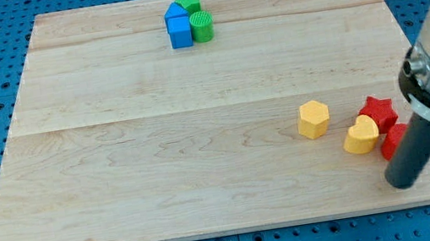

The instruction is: Move yellow hexagon towards the top right of the board

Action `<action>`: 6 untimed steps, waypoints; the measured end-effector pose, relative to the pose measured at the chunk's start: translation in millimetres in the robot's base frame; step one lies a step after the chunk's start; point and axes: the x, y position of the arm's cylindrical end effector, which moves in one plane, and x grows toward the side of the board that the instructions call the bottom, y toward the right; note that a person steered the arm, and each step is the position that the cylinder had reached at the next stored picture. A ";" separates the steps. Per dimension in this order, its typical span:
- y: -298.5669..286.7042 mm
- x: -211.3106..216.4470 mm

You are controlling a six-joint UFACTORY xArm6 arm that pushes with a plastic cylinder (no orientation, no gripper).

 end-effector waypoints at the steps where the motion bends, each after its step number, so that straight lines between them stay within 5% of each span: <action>1: 16.6 8.4; 2: 62.2 -11.3; 6: -37.2 -54.1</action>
